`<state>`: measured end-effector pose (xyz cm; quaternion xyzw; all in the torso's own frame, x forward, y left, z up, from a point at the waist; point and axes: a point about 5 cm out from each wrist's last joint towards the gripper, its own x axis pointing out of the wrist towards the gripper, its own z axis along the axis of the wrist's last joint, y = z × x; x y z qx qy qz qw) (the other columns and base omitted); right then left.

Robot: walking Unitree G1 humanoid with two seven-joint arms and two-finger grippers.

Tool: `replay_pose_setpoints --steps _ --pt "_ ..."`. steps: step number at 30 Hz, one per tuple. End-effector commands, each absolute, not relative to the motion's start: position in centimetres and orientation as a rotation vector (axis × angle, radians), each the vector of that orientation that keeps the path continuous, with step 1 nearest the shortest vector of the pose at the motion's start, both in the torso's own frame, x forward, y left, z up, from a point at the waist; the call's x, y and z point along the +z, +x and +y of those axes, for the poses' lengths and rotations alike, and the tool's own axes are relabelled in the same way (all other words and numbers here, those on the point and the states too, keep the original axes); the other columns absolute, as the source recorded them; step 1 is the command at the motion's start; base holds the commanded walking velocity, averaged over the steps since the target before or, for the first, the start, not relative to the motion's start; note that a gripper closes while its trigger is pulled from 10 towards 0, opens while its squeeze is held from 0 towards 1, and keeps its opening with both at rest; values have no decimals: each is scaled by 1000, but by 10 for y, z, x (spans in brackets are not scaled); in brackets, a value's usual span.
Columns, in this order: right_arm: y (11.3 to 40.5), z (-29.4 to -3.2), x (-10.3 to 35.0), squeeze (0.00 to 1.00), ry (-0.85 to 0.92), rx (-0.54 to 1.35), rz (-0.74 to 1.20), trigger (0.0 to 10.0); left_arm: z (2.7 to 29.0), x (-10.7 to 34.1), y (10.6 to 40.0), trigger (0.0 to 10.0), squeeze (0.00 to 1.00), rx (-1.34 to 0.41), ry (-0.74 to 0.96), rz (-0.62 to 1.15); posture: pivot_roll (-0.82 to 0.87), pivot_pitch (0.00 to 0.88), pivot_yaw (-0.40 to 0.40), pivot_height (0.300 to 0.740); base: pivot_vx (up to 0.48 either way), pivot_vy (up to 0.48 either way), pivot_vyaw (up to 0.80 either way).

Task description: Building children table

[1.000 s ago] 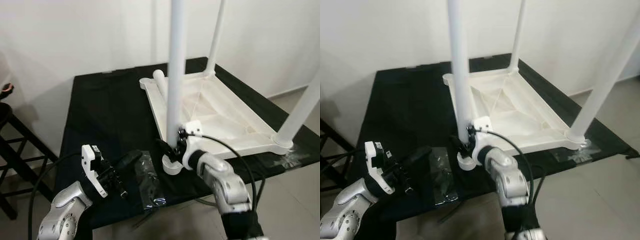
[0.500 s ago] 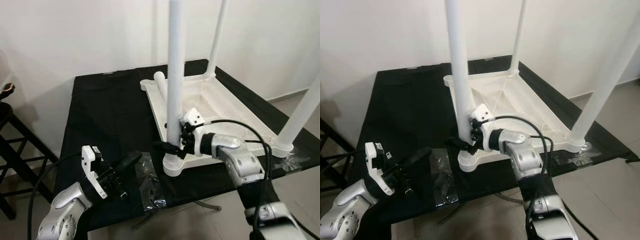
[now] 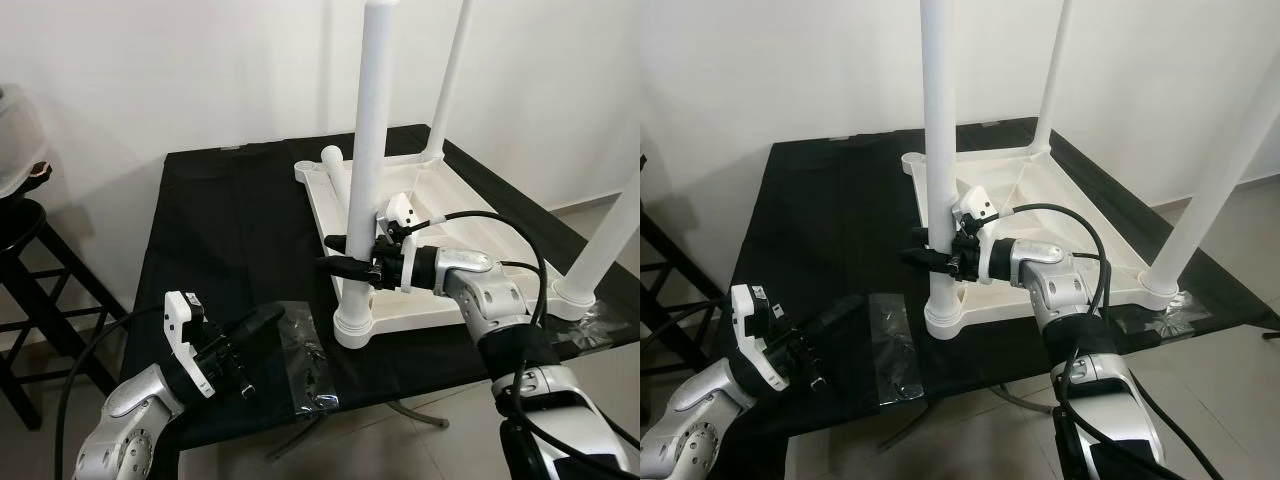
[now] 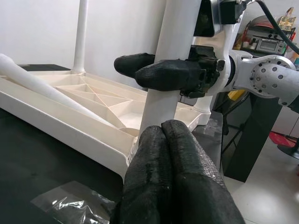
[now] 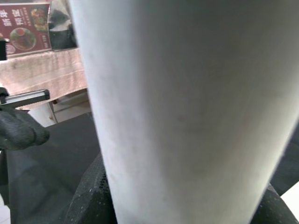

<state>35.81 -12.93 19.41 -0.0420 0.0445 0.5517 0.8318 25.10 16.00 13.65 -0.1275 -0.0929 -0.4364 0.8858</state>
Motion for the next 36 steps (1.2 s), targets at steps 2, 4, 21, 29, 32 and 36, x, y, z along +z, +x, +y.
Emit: replay_pose_setpoints --steps 2,4,21,29,32,36 --pt "352 -129 180 0 -48 1191 138 0 160 137 251 10000 0 -905 -272 -194 29 0 14 740 0 0 0" --pt "348 -130 174 0 -31 1185 145 0 160 137 250 10000 0 -905 -273 -194 26 0 14 740 0 0 0" --pt "307 -91 125 0 -16 517 247 0 164 136 254 10000 0 -913 -269 -186 -3 0 14 740 0 0 0" --pt "306 -83 143 1000 27 583 216 10000 165 136 254 10000 0 -893 -275 -195 5 0 17 740 0 0 0" --pt "312 -83 173 1000 -19 876 100 10000 164 136 254 10000 0 -903 -275 -191 8 0 15 740 0 0 0" --pt "322 -97 179 0 -57 1011 77 10000 163 135 255 10000 0 -902 -275 -192 17 0 8 740 0 0 0"
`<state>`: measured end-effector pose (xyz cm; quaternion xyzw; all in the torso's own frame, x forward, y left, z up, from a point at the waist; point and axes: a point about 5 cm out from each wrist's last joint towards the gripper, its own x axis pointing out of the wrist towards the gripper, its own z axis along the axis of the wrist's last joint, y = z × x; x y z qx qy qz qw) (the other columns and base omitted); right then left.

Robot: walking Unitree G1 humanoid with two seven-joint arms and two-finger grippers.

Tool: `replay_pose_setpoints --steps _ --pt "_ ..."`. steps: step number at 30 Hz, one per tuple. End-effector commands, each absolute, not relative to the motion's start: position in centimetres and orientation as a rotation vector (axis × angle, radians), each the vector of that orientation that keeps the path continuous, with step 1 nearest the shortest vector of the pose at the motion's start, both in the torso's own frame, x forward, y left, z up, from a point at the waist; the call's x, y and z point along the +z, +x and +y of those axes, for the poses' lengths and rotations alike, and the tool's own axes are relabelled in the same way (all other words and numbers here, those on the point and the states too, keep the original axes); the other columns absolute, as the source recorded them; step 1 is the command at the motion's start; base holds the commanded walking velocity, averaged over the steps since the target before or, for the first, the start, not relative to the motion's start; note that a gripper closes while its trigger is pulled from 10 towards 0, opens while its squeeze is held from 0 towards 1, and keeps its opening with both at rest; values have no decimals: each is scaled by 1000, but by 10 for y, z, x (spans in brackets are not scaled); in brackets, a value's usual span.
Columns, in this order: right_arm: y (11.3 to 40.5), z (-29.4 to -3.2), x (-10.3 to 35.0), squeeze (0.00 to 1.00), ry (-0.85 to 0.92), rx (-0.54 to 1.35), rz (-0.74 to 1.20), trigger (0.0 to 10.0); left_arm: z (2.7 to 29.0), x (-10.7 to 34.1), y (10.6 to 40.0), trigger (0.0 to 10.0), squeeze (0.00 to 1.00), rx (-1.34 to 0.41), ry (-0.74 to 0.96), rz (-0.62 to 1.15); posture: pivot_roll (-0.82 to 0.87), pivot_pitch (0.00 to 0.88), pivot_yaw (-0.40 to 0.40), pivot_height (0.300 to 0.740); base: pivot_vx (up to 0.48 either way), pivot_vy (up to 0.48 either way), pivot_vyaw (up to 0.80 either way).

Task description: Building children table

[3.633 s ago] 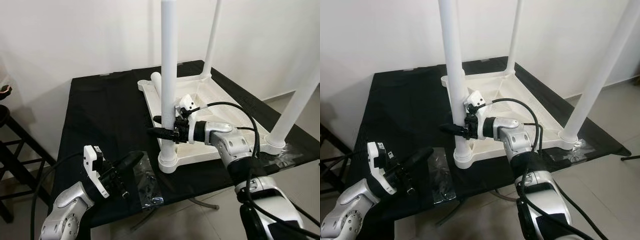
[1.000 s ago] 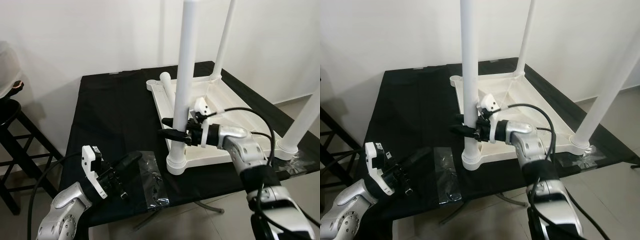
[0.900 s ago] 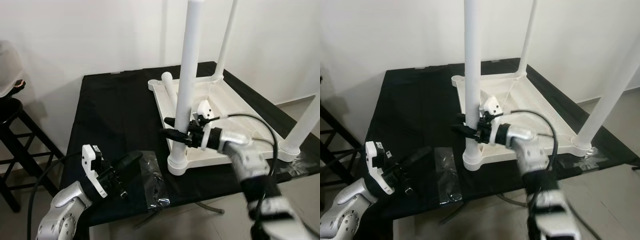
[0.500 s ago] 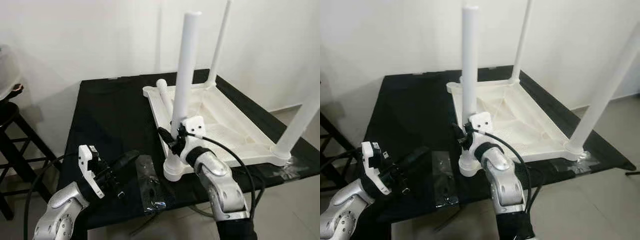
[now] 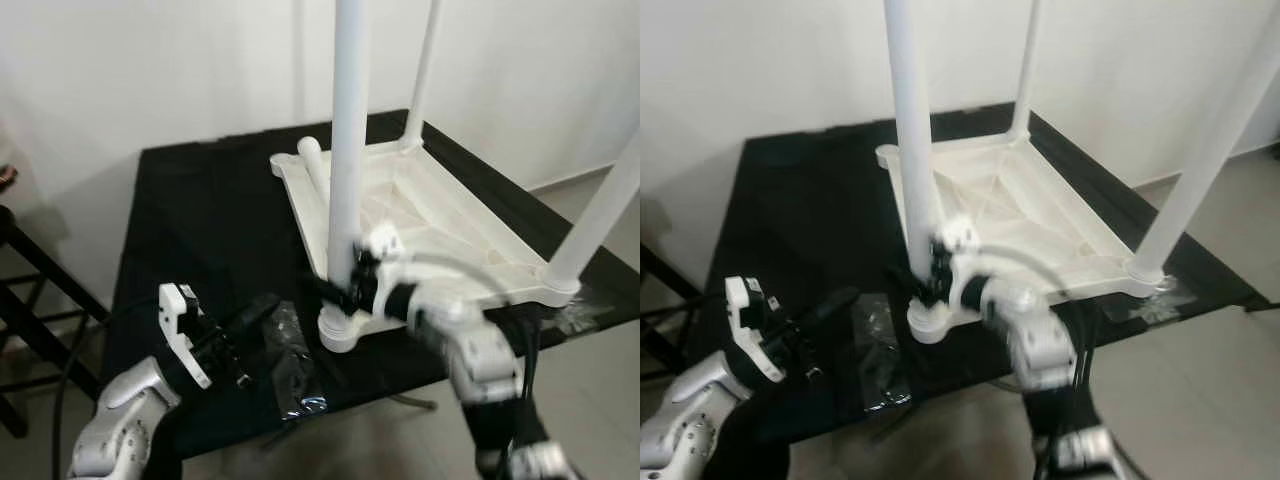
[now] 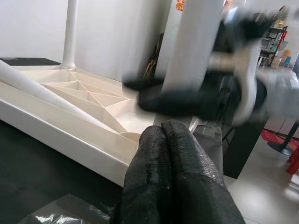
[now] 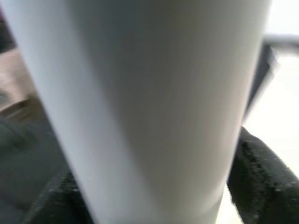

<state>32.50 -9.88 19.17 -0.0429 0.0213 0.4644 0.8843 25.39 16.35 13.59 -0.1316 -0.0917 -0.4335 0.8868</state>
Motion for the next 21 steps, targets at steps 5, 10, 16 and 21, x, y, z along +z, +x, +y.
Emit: replay_pose_setpoints --steps 5,10,16,21 --pt "334 -110 171 0 -40 1037 119 10000 163 135 254 10000 0 -896 -272 -194 28 0 4 740 0 0 0" --pt "341 -118 172 0 -58 1098 142 10000 162 134 254 10000 0 -896 -271 -193 30 0 4 740 0 0 0" --pt "355 -129 185 0 -37 1161 109 0 162 133 253 10000 0 -903 -270 -185 38 0 9 740 0 0 0" --pt "355 -131 185 0 -35 1185 111 0 161 133 253 10000 0 -903 -271 -184 36 0 10 740 0 0 0"
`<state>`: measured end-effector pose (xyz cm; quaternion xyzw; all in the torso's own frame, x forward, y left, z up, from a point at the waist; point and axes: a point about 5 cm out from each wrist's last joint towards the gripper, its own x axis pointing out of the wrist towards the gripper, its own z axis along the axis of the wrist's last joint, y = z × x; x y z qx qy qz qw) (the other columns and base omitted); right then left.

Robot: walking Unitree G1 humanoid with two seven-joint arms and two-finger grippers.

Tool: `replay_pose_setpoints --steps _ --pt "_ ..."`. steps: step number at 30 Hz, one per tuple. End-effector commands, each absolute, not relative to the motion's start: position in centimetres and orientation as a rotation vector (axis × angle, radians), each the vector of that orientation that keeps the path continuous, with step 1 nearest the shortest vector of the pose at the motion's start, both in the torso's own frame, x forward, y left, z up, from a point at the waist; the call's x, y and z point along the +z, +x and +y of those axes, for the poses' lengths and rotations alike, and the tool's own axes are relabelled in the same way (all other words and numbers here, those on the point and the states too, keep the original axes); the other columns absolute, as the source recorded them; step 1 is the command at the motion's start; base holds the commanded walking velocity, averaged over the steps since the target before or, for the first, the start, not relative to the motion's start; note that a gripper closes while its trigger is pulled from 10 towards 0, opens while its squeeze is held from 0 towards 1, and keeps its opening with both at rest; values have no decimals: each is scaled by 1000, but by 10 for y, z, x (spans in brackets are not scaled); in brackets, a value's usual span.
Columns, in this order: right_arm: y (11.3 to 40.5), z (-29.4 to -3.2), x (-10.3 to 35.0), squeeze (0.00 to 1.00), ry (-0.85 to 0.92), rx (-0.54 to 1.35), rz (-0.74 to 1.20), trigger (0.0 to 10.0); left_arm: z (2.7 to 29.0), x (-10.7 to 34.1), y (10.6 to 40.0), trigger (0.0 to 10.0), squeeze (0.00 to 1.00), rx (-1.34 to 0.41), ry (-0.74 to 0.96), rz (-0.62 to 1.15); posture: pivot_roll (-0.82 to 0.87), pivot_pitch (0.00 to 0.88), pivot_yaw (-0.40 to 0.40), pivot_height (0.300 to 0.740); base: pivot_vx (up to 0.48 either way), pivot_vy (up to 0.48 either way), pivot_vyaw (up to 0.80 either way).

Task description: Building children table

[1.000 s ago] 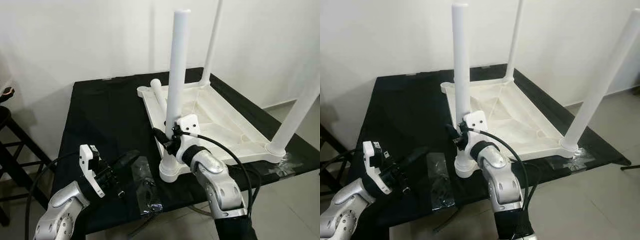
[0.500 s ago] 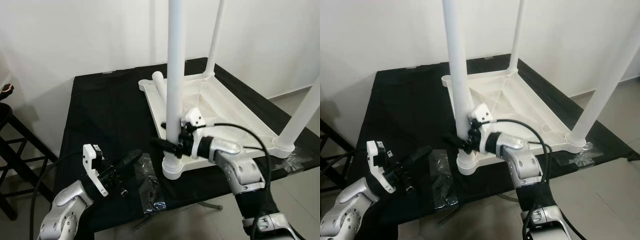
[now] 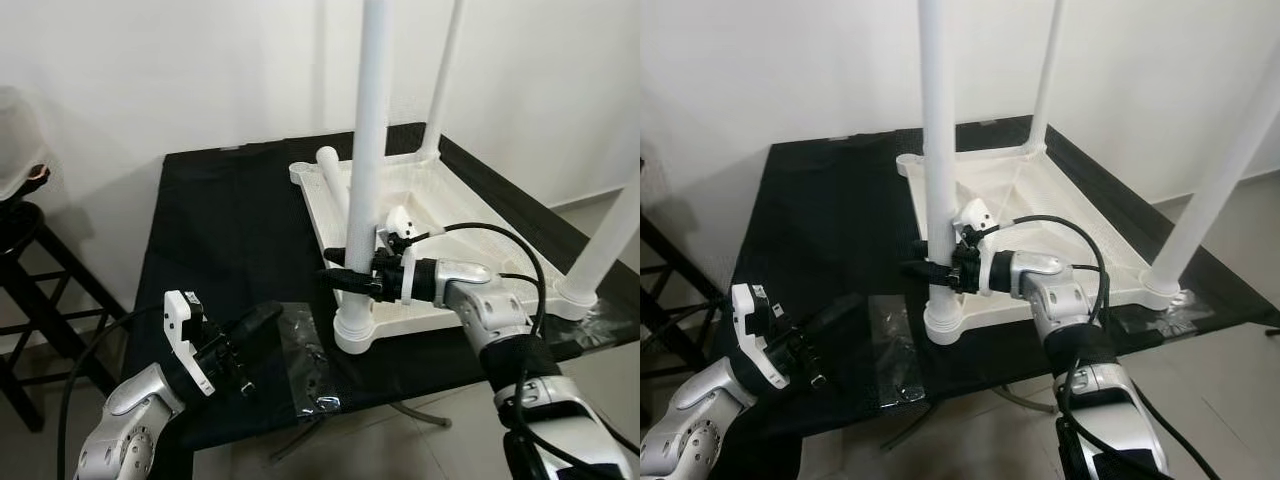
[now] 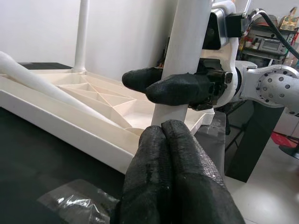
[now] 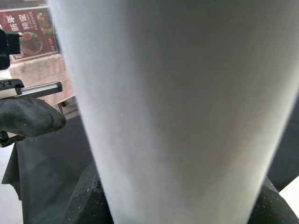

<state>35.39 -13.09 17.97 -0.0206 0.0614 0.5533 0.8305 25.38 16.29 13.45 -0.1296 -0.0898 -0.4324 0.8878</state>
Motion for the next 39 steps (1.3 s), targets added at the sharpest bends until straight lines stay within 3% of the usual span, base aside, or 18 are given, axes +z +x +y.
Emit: replay_pose_setpoints --steps 1,5,8,11,12,13,15,25,26,27,28,36,37,39 --pt "355 -131 185 0 -35 1185 111 0 161 133 253 10000 0 -903 -271 -184 36 0 10 740 0 0 0" --pt "352 -136 174 0 -63 1164 141 0 161 134 253 10000 0 -905 -273 -185 33 0 7 740 0 0 0" --pt "352 -136 163 0 -86 1002 167 0 161 135 253 10000 0 -901 -276 -189 27 0 4 740 0 0 0" --pt "356 -138 142 0 34 333 157 0 164 135 252 10000 0 -896 -276 -192 13 0 -6 740 0 0 0" --pt "332 -127 123 0 64 310 234 0 164 136 253 10000 0 -896 -276 -194 22 0 -6 740 0 0 0" --pt "332 -127 123 0 64 310 234 0 164 136 253 10000 0 -896 -276 -194 22 0 -6 740 0 0 0" --pt "304 -112 121 0 21 374 224 0 166 136 254 10000 0 -894 -276 -196 -7 0 21 740 0 0 0" --pt "311 -113 122 0 -1 398 239 0 165 135 257 10000 0 -917 -267 -181 1 0 13 740 0 0 0" --pt "311 -110 124 0 10 402 237 10000 166 135 257 10000 0 -898 -274 -191 8 0 11 740 0 0 0" --pt "311 -110 124 0 10 402 237 10000 166 135 257 10000 0 -898 -274 -191 8 0 11 740 0 0 0" --pt "310 -102 131 1000 28 438 230 10000 167 136 256 10000 0 -881 -280 -198 10 0 11 740 0 0 0" --pt "321 -95 162 1000 38 738 134 10000 165 135 256 10000 0 -900 -280 -189 10 0 10 740 0 0 0" --pt "325 -98 167 0 26 837 125 10000 164 135 257 10000 0 -900 -281 -191 10 0 10 740 0 0 0" --pt "327 -102 168 0 4 931 129 10000 164 135 257 10000 0 -898 -281 -192 10 0 11 740 0 0 0"
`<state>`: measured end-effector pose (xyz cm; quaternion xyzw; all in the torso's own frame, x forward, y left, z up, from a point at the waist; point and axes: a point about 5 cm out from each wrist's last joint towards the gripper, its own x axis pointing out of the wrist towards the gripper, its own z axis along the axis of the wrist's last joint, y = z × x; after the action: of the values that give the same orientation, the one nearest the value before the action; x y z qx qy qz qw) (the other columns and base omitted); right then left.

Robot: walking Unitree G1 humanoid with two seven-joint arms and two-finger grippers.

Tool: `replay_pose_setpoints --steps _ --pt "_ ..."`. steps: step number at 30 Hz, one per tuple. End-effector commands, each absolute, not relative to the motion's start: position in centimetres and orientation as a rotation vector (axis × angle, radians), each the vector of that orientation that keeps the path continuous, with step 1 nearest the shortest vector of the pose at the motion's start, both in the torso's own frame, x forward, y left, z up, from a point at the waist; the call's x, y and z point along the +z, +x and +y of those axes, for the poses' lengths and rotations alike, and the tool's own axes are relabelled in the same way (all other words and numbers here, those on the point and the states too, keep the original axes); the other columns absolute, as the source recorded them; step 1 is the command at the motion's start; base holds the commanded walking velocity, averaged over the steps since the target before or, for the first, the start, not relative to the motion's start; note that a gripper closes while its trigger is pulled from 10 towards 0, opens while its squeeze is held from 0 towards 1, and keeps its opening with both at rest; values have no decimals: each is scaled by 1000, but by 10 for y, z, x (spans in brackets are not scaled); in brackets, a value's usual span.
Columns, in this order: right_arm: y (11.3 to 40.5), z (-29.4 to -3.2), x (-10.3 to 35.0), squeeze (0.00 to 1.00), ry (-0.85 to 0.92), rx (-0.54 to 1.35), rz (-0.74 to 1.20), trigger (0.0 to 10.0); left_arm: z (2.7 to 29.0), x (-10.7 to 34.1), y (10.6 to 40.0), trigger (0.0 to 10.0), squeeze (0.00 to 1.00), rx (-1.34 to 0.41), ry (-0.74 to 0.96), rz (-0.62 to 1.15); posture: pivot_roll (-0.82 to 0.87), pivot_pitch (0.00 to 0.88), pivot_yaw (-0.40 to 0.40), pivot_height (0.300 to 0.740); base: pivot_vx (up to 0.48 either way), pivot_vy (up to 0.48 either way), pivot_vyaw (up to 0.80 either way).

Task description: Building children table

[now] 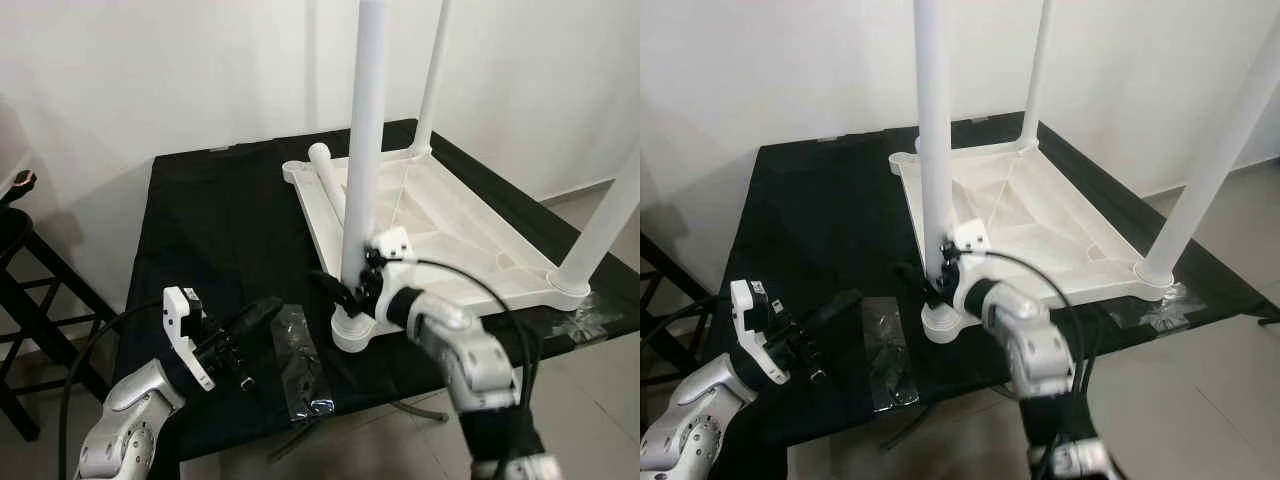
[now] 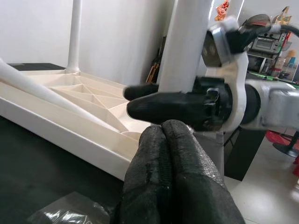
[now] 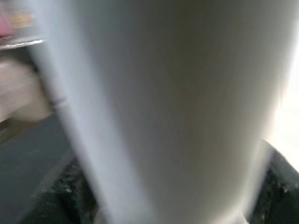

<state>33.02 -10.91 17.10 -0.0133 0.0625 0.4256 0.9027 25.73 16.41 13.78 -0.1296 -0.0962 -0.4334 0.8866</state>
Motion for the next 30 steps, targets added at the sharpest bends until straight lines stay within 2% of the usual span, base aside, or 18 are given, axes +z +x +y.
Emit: replay_pose_setpoints --steps 1,8,9,10,22,30 --pt "332 -108 170 0 -30 995 132 10000 163 135 258 10000 0 -897 -282 -194 14 0 9 740 0 0 0" --pt "353 -124 183 0 -68 1099 142 10000 163 135 257 10000 0 -890 -280 -197 27 0 2 740 0 0 0" --pt "356 -125 190 0 -65 1133 130 3373 162 134 257 10000 0 -890 -280 -197 29 0 5 740 0 0 0" --pt "358 -126 194 0 -59 1161 121 0 162 134 257 10000 0 -889 -280 -198 29 0 5 740 0 0 0" --pt "360 -133 192 0 -56 1255 157 0 162 135 255 10000 0 -893 -284 -202 30 0 4 740 0 0 0" --pt "345 -151 162 0 -10 1172 187 0 162 137 253 10000 0 -914 -306 -213 13 0 8 740 0 0 0"
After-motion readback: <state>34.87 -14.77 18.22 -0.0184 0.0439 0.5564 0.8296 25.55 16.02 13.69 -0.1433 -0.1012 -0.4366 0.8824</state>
